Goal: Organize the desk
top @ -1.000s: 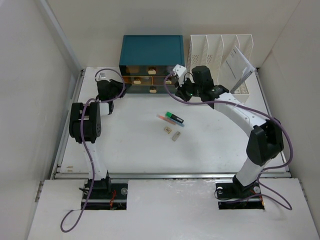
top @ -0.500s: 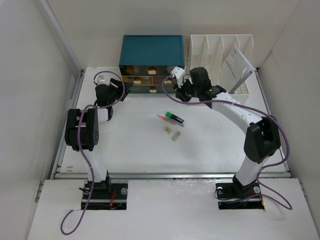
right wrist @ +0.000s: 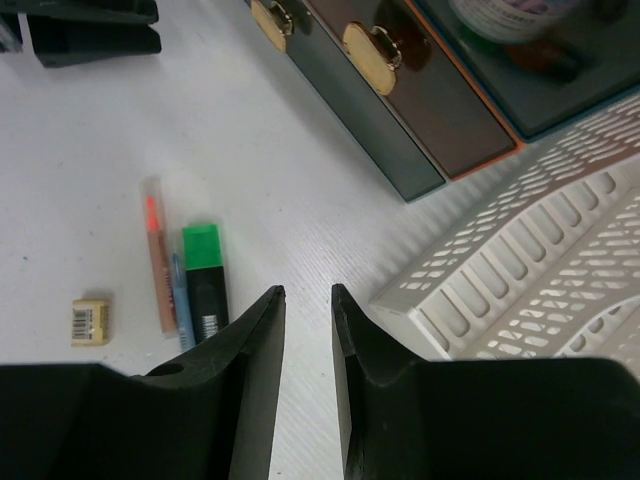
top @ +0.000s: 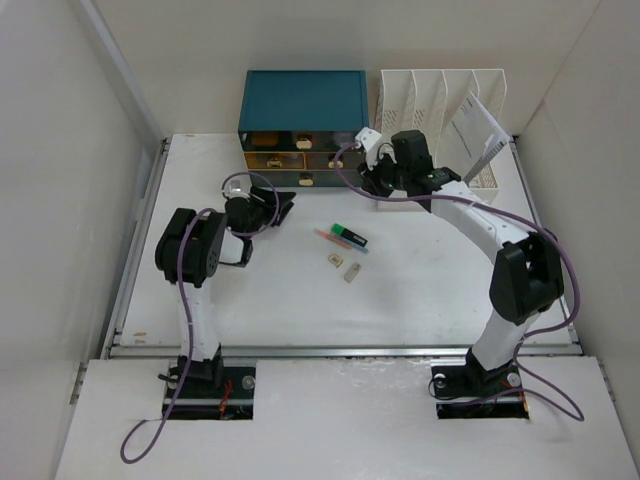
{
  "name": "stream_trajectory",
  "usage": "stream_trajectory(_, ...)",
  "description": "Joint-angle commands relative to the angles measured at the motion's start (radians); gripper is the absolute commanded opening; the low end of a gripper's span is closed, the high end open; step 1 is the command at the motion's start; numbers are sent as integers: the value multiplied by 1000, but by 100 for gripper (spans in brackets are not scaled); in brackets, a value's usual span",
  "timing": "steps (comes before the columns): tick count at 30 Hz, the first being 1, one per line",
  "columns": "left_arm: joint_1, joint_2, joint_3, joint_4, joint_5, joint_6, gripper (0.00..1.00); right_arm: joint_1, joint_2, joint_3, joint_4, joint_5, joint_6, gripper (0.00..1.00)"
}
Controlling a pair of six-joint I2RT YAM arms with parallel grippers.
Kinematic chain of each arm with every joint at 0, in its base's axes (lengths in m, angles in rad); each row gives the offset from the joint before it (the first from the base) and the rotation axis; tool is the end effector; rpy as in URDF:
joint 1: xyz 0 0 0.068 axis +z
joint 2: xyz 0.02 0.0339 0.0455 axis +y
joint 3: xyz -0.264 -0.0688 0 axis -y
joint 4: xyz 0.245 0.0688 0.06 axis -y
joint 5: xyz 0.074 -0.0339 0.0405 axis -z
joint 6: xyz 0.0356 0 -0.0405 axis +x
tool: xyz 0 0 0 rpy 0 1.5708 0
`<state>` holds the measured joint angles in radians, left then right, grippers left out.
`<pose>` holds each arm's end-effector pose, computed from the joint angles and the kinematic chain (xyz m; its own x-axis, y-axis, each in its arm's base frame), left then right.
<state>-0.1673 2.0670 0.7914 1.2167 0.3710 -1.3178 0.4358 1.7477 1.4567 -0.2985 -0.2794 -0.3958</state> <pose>0.3739 -0.0762 0.1224 -0.5103 -0.8289 -0.2292 0.0720 0.2244 -0.9718 0.3660 0.1813 0.3004 -0.2285 -0.5152 -0.8261 -0.7604 0.6242 -0.1790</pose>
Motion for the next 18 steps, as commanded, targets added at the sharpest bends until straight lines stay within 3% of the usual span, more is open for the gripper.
stream_trajectory(1,-32,-28,29,179,-92,-37,39,-17,-30,2,42,-40,12,31)
stream_trajectory(8,-74,2,63,165,-162,-63,39,-17,-39,2,42,-49,12,31)
stream_trajectory(18,-121,45,161,23,-230,-87,38,-26,-57,2,42,-67,12,31)
